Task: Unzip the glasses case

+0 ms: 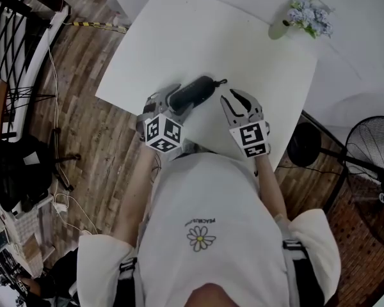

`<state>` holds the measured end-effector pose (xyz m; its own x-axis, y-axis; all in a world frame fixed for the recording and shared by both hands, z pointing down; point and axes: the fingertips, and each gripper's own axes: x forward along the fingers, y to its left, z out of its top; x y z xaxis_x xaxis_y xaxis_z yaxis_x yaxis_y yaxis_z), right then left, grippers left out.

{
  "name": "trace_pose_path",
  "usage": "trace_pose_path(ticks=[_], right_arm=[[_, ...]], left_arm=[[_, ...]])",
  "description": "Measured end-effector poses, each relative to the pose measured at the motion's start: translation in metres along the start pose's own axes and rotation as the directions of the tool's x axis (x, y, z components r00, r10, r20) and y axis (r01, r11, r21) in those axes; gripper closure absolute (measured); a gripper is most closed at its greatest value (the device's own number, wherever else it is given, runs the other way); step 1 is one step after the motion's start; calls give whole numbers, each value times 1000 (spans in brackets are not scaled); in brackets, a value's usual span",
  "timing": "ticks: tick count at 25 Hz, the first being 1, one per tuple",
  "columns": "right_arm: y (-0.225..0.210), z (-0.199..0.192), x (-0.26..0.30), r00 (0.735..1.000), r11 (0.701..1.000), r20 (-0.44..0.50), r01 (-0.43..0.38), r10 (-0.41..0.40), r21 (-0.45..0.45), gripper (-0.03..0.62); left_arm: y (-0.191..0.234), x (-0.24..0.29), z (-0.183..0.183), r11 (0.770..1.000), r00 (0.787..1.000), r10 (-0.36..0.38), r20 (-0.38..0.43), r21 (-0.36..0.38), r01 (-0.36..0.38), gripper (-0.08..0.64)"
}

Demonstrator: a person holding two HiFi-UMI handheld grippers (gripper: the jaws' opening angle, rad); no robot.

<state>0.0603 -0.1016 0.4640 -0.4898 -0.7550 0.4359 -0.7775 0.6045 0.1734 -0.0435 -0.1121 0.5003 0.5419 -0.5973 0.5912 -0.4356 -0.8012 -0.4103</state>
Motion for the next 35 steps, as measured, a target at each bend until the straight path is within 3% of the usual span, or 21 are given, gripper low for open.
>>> trace_pose_path(ticks=[4,9,15,21,25,28,31,33,35], right_arm=[[10,-5,5,999,999,-37,-29,27,-40,479],[14,-9,8,997,998,-60,-46,44,-33,479],[15,-9,12,996,998,-68,-51,49,-31,479],[12,-7,13,997,999,-67,-40,39,-19,480],[2,10,16,999,1000,-31,-16,16,6,485],[-15,36,13,999,999,31,39,-39,0,495],[-29,68,4,988,995,118,99,-97,-10,537],[-37,88,-4,976,991,177,132,-128,-12,562],[-43,105,-12,960,987,230,159,-157,7,568]], left_arm=[[24,5,-4,999,999,41,-7,-32,-41,284],[57,8,-14,987,994,109,-23,-116,-111,284],[77,7,-28,977,989,140,-47,-156,-146,284],[78,1,-17,971,987,158,-11,-178,-157,284],[95,-12,12,960,976,206,65,-207,-188,284],[116,-29,48,947,957,248,153,-245,-206,295],[138,-55,91,936,919,305,252,-256,-240,307],[150,-77,116,919,878,360,316,-280,-277,357],[158,-103,135,885,814,441,378,-331,-326,449]])
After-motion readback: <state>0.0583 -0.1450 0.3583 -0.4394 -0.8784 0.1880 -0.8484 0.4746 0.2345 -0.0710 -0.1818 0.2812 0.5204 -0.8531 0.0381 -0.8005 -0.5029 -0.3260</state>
